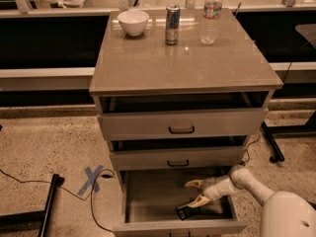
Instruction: Pick rxbar blueberry from bottom drawer and place on counter
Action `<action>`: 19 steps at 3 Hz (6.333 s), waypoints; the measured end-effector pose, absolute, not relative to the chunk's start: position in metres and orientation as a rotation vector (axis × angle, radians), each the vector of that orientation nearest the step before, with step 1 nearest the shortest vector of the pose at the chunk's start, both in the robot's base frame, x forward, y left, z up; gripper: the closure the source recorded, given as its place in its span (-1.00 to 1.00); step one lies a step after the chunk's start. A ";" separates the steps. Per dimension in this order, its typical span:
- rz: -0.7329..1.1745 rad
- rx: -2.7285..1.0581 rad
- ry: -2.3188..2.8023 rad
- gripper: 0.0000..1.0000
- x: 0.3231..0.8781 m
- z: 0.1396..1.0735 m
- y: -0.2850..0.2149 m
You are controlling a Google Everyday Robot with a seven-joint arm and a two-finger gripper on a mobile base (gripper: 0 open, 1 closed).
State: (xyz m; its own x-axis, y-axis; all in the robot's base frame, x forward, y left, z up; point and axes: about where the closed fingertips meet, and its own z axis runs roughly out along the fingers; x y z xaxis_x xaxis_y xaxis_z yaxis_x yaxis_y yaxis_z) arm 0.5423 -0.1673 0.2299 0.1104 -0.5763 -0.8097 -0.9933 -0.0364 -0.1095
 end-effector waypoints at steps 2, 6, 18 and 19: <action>0.784 -1.775 1.579 -0.24 0.533 0.192 -0.163; 0.683 -1.920 1.578 -0.20 0.524 0.146 -0.147; 0.615 -1.550 1.384 1.00 0.522 0.385 -0.247; 0.534 -1.573 1.446 1.00 0.510 0.442 -0.266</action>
Offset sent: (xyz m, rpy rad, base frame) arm -0.0176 -0.0031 -0.0575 -0.1225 0.0561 0.0670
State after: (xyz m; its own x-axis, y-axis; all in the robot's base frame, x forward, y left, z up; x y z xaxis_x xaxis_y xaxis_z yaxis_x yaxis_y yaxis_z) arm 0.5095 -0.2663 0.4425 0.2207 -0.5502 -0.8053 -0.9416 0.0950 -0.3230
